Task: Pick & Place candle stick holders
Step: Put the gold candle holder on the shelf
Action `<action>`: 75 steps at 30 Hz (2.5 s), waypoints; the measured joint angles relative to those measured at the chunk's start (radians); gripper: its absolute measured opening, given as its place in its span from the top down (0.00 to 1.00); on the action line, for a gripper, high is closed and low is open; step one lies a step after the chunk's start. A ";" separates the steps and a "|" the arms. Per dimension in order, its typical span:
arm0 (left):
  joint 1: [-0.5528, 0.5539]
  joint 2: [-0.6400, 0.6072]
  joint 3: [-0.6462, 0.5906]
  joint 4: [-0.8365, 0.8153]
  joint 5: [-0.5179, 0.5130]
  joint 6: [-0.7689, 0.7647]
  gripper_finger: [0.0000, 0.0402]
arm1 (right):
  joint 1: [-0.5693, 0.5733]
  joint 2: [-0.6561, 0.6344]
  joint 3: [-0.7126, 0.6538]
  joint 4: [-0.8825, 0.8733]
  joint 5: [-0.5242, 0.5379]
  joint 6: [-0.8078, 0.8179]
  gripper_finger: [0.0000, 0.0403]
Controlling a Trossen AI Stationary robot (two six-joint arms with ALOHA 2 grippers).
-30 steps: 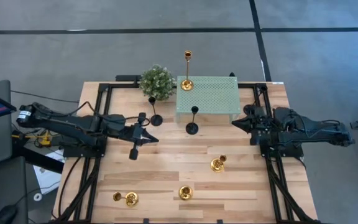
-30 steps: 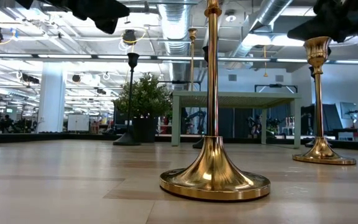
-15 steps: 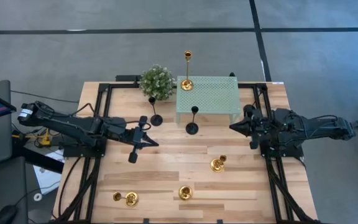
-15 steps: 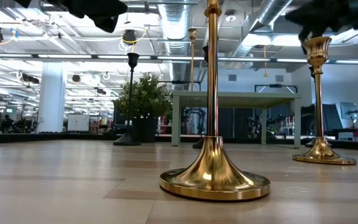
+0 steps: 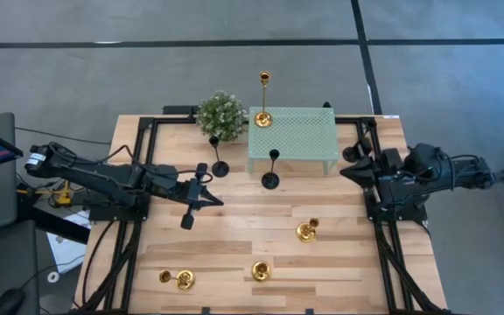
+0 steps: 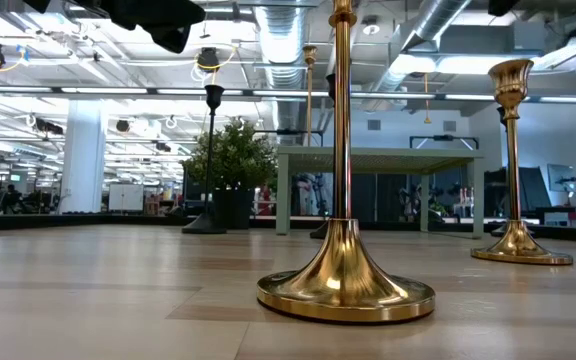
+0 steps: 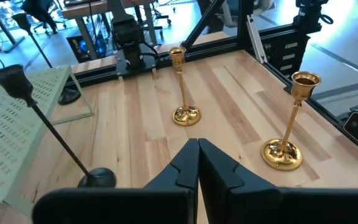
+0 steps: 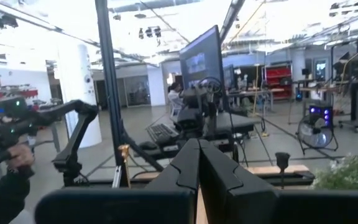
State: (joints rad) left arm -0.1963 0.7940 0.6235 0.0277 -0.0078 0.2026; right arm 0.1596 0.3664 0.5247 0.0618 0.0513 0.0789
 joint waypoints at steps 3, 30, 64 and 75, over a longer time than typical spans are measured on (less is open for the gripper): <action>0.000 0.004 0.000 0.000 0.000 0.000 0.98 | 0.014 0.005 0.000 -0.017 0.001 0.000 1.00; 0.000 0.126 0.002 0.016 -0.078 -0.024 0.99 | 0.011 0.221 0.000 -0.134 0.134 -0.009 1.00; 0.008 0.122 -0.182 0.200 -0.277 0.052 0.99 | -0.215 0.784 -0.002 0.243 0.122 -0.060 1.00; 0.008 0.105 -0.194 0.215 -0.282 0.161 0.99 | -0.215 0.801 -0.001 0.292 0.103 -0.045 0.98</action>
State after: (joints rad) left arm -0.1879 0.8993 0.4298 0.2426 -0.2894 0.3636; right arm -0.0555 1.1671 0.5236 0.3536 0.1543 0.0341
